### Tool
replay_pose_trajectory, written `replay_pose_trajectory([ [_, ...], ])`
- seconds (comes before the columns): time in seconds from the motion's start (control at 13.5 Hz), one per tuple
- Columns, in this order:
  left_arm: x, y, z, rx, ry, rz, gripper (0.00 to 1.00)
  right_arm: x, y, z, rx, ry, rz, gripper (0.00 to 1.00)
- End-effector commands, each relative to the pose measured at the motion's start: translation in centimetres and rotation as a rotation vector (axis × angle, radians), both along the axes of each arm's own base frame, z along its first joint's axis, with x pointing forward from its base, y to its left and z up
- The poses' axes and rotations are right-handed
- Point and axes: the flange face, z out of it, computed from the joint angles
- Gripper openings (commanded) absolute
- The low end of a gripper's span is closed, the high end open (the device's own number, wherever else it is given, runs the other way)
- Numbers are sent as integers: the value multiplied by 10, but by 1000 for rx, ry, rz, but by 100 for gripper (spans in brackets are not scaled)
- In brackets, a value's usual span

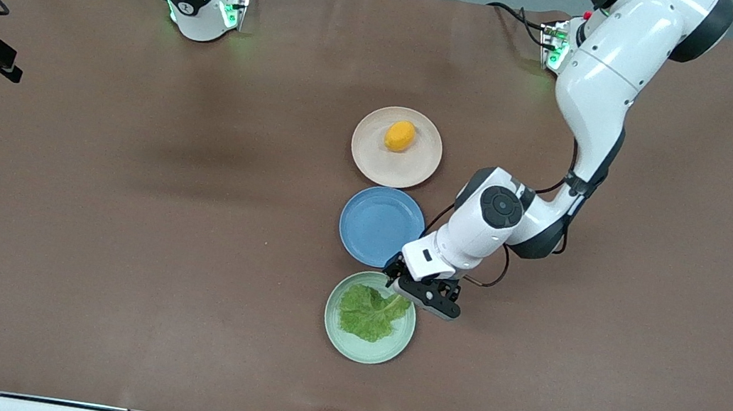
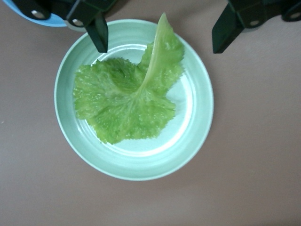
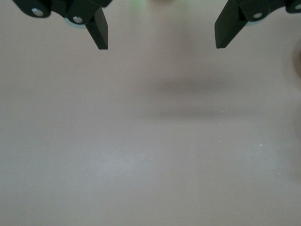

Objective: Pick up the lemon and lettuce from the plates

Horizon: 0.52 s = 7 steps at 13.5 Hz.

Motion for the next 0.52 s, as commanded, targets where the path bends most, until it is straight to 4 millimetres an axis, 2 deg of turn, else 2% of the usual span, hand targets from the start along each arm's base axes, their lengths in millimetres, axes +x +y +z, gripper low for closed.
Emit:
replay_pose_trajectory([
  [0.0, 3, -8, -21, 12, -68, -63, 93, -2, 1, 16, -5, -27, -13, 100],
  [0.07, -1, -14, -29, 7, -77, -71, 88, 0, -1, 15, -6, -25, -18, 100],
  [0.3, 1, -11, -32, 96, -142, -150, 68, 4, -5, 7, -3, -14, -20, 100],
  [0.44, 4, -14, -35, 98, -152, -156, 66, 11, -4, -5, -5, 5, -16, 100],
])
